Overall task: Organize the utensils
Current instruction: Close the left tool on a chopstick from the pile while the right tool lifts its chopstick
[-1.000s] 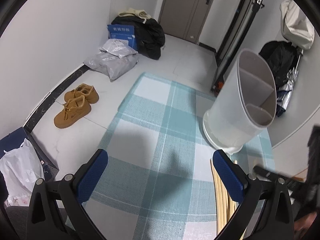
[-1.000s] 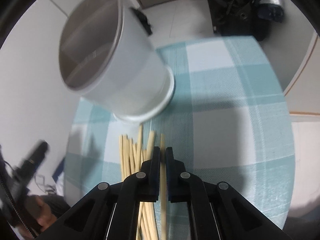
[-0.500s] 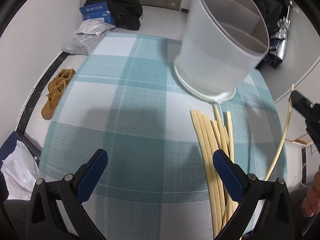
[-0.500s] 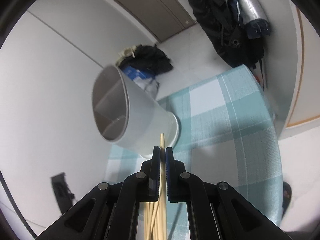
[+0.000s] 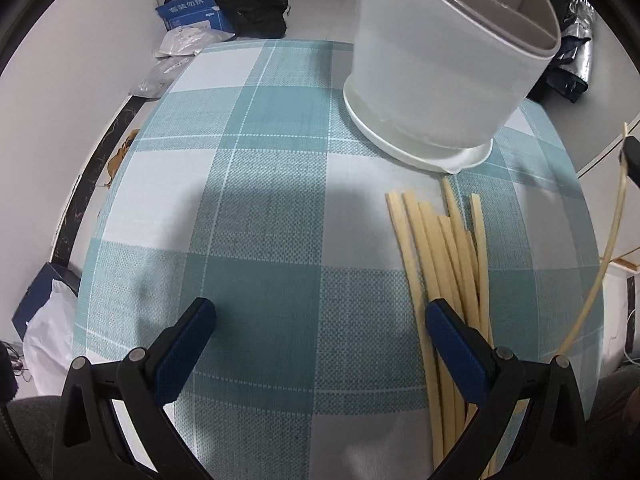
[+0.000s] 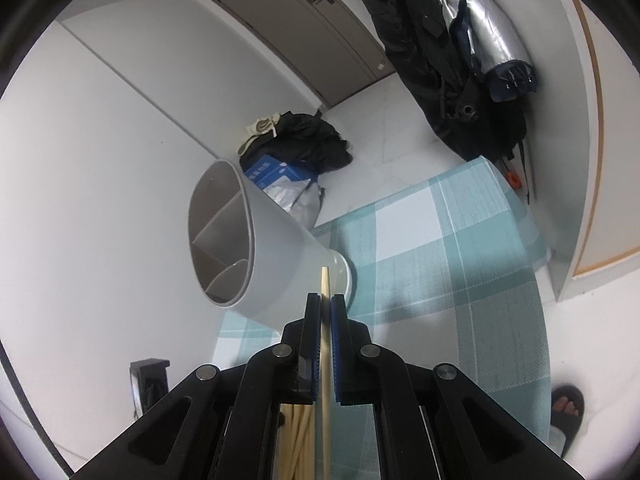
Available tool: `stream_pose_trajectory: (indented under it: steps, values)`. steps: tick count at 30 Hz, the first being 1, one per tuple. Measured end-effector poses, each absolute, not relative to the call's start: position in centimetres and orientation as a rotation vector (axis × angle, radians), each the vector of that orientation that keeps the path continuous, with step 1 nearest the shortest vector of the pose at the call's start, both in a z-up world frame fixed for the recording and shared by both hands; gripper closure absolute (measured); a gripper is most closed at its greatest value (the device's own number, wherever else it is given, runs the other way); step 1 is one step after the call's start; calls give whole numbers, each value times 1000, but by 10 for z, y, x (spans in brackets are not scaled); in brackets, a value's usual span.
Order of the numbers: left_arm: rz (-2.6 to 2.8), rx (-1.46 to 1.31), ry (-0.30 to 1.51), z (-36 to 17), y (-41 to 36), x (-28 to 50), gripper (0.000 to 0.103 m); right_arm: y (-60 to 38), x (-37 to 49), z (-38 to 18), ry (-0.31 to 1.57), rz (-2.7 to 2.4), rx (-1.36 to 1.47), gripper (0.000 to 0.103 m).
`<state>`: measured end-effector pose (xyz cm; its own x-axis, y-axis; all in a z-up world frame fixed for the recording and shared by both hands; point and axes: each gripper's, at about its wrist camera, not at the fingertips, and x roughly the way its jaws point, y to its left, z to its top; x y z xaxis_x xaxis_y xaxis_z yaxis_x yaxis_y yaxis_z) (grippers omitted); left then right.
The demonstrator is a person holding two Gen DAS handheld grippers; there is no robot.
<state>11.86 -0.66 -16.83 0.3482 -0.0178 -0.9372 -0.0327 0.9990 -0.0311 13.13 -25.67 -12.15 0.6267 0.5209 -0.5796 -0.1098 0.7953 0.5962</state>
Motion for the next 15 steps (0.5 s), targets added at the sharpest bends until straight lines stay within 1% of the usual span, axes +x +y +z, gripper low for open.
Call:
stream_pose_trajectory:
  steps: [5, 7, 10, 12, 13, 15]
  values:
    - [34, -18, 1213, -169, -15, 129, 2, -259, 128, -121, 821, 400, 560, 99]
    - [33, -18, 1209, -169, -17, 132, 7, -260, 127, -119, 807, 390, 550, 99]
    - [34, -26, 1202, -166, -17, 137, 23, -262, 126, -117, 796, 383, 553, 99]
    - [34, -41, 1201, -164, -17, 141, 41, -262, 125, -116, 794, 378, 550, 99]
    - [37, -42, 1198, -163, -17, 143, 47, -262, 125, -116, 793, 377, 553, 99]
    - [31, -41, 1194, -161, -20, 142, 70, -262, 125, -116, 794, 371, 551, 99]
